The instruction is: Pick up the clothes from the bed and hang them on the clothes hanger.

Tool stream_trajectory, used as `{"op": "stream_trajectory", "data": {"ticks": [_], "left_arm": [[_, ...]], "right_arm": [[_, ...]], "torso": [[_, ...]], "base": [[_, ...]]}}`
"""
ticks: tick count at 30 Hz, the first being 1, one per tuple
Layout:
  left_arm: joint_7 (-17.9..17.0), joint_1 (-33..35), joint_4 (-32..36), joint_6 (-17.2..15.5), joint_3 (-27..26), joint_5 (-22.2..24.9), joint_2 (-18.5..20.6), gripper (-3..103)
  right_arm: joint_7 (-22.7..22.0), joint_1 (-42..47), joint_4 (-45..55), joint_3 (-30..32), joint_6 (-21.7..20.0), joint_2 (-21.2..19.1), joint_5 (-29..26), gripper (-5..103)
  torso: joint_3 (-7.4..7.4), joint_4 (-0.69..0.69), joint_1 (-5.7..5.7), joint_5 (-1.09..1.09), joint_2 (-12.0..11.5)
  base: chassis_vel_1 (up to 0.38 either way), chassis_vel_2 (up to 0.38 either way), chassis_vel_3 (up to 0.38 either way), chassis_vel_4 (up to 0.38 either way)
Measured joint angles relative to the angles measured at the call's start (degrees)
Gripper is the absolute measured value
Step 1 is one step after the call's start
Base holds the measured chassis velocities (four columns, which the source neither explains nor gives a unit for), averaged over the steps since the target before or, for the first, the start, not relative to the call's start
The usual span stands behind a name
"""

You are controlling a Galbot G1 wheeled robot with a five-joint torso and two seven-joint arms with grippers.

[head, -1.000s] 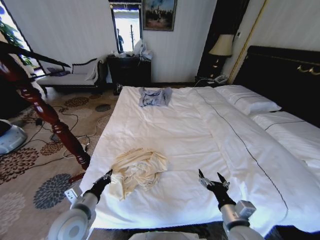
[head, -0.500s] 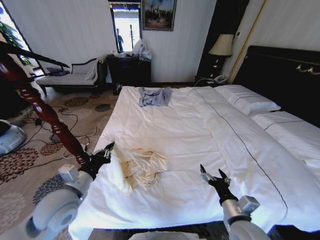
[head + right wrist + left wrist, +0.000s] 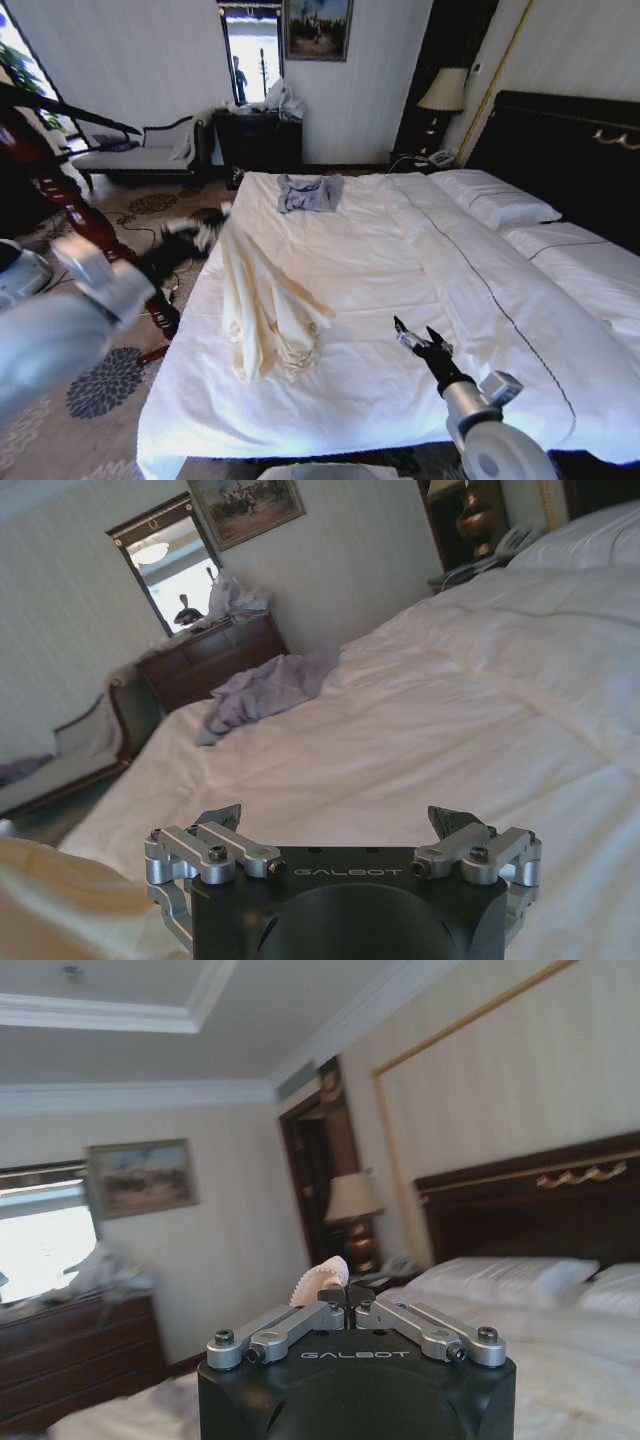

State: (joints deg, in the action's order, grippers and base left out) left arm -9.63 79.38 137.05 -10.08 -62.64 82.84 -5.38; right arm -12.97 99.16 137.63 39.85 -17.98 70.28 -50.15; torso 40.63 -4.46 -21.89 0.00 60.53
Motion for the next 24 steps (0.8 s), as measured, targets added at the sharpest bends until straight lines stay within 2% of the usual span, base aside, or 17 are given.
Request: {"op": "stream_trajectory", "data": {"ticks": [1,2,5,9,11,13,16,18,21,23,24], "left_arm": [[0.66,-1.48,-0.21,0.11,-0.01,2.96,1.38,0],[0.66,-1.48,-0.21,0.11,-0.01,2.96,1.38,0],[0.92,-3.97,0.47,0.04,-0.38,10.39,2.66,0],[0.27,-3.23,1.75,-0.41,-0.76,12.67,1.3,0],[-1.38,-0.28,3.5,-1.37,-0.82,12.52,-2.13,0],[-1.91,0.08,3.78,-1.59,-0.85,12.49,-2.76,0],[-6.98,3.77,5.71,-3.62,-0.75,10.88,-9.13,0],[-7.91,4.71,5.9,-3.97,-0.59,10.38,-10.3,0],[-12.3,13.99,6.13,-5.83,-1.75,7.47,-17.55,0],[-12.69,15.33,6.13,-6.04,-1.95,7.15,-18.33,0],[-13.46,19.32,6.13,-6.48,-2.62,6.3,-20.64,0]], "right_arm": [[-0.29,-0.78,0.0,0.0,-0.57,-0.48,-1.58,100],[-0.29,-0.78,0.0,0.0,-0.57,-0.48,-1.58,100],[-0.47,-2.69,-0.46,0.14,-2.45,-3.49,-5.1,100],[0.29,-2.57,-1.12,0.29,-2.62,-5.37,-4.46,100],[0.64,-2.82,-1.97,-0.5,-2.78,-6.85,-3.68,100],[0.67,-3.05,-2.2,-0.7,-2.82,-7.06,-3.54,100],[0.85,-4.98,-4.39,-2.64,-3.41,-8.62,-2.25,100],[0.92,-5.11,-4.74,-2.9,-3.48,-8.94,-2.07,100],[1.22,-5.33,-5.98,-3.41,-4.08,-10.49,-1.31,100],[1.23,-5.38,-6.1,-3.41,-4.17,-10.67,-1.26,100],[1.24,-5.57,-6.47,-3.43,-4.4,-11.14,-1.2,100]], "torso": [[0.0,-0.01,0.0,0.02,0.0],[0.0,-0.01,0.0,0.02,0.0],[0.0,0.02,0.0,0.02,0.0],[0.0,0.02,0.0,0.0,0.0],[-0.01,-0.03,0.0,-0.01,0.0],[0.0,-0.02,0.0,-0.01,0.0],[0.0,0.03,0.0,0.01,0.0],[0.0,0.02,0.0,0.01,0.0],[-0.01,0.0,0.0,-0.01,0.0],[-0.01,0.0,0.0,-0.01,0.0],[-0.01,0.0,0.0,-0.01,0.0]], "base": [[0.0,0.0,0.0,0.0],[0.0,0.0,0.0,0.0],[0.0,0.0,0.0,0.0],[0.0,0.0,0.0,0.0],[0.0,0.0,0.0,0.0],[0.0,0.0,0.0,0.0],[0.0,0.0,0.0,0.0],[0.0,0.0,0.0,0.0],[0.0,0.0,0.0,0.0],[0.0,0.0,0.0,0.0],[0.0,0.0,0.0,0.0]]}}
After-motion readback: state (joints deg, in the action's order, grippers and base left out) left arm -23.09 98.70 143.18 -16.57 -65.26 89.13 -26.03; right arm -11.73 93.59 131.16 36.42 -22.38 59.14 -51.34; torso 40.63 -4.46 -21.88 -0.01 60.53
